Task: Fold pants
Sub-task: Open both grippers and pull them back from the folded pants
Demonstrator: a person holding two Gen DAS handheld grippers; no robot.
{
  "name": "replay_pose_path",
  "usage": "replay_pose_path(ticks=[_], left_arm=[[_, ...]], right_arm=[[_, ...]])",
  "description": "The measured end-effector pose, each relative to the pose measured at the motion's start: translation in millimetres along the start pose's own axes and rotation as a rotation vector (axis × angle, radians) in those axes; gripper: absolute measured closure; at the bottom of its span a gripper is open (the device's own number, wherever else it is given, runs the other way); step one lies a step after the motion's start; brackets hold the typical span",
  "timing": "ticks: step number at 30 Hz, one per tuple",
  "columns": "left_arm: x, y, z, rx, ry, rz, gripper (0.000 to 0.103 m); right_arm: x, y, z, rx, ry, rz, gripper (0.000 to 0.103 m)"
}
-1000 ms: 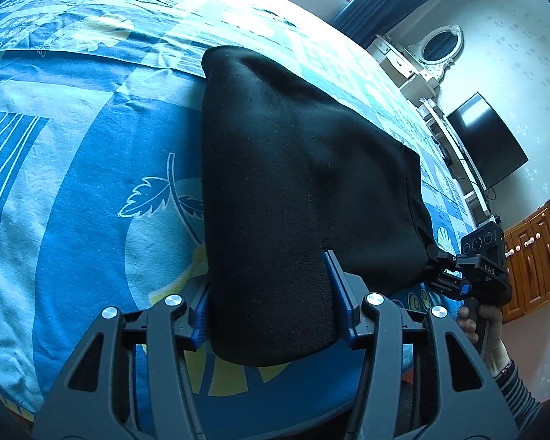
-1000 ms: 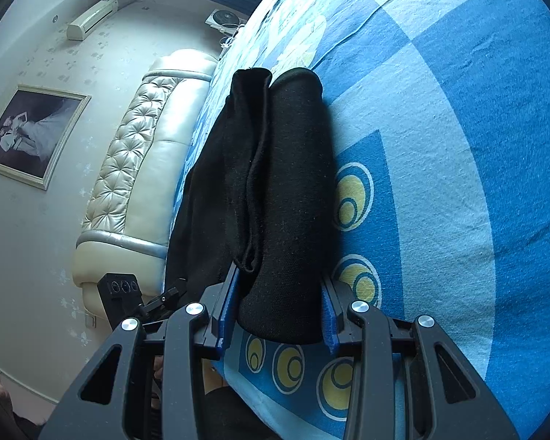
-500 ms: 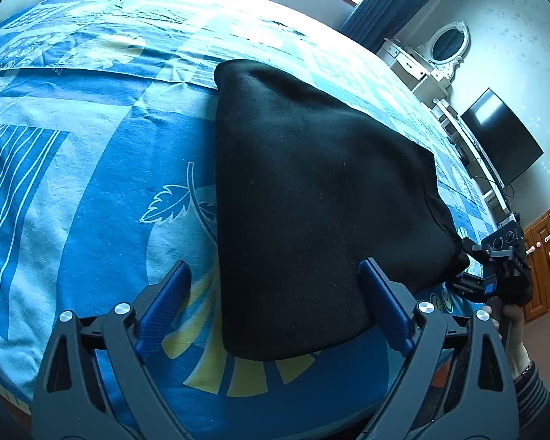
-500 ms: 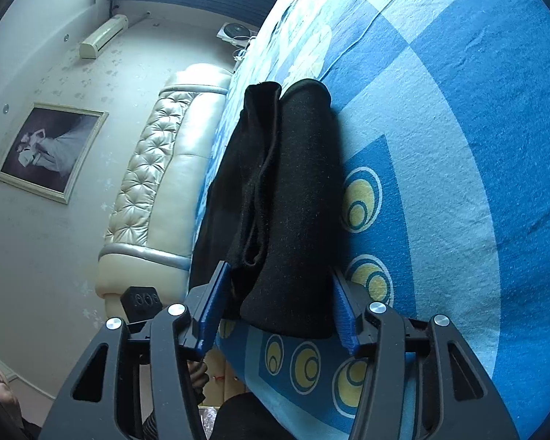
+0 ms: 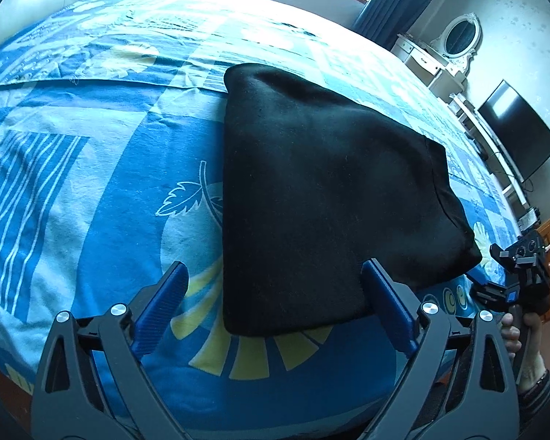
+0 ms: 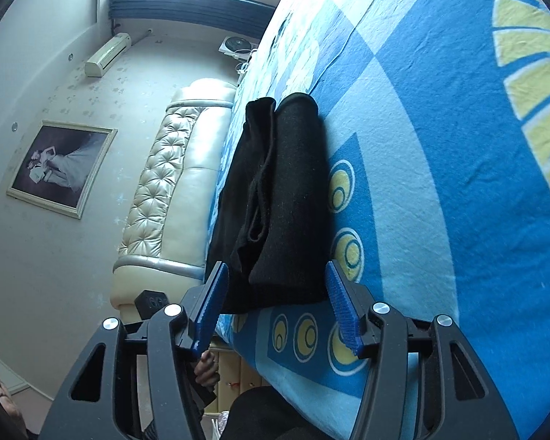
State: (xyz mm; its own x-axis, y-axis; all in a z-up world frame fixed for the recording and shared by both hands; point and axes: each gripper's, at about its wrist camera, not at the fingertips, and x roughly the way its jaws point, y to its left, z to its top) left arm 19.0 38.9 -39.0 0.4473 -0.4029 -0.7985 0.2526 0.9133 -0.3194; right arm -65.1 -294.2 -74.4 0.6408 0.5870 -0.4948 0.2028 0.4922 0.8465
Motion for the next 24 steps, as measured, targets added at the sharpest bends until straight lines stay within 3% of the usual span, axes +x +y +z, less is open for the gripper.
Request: replay_pose_path(ticks=[3, 10, 18, 24], left_arm=[[-9.7, -8.5, -7.6, 0.029, -0.005, 0.047, 0.008], [-35.8, -28.8, -31.3, 0.077, -0.021, 0.14, 0.008], [-69.5, -47.1, -52.7, 0.09, -0.104, 0.206, 0.008], [-81.5, -52.4, -57.9, 0.089, -0.148, 0.25, 0.007]], right_arm=[[-2.6, 9.9, -7.9, -0.042, 0.001, -0.087, 0.046], [4.2, 43.7, -31.3, -0.206, 0.027, -0.344, 0.021], [25.7, 81.3, -66.1, -0.415, 0.015, -0.652, 0.02], [30.7, 94.3, -79.9, -0.492, -0.012, -0.718, 0.02]])
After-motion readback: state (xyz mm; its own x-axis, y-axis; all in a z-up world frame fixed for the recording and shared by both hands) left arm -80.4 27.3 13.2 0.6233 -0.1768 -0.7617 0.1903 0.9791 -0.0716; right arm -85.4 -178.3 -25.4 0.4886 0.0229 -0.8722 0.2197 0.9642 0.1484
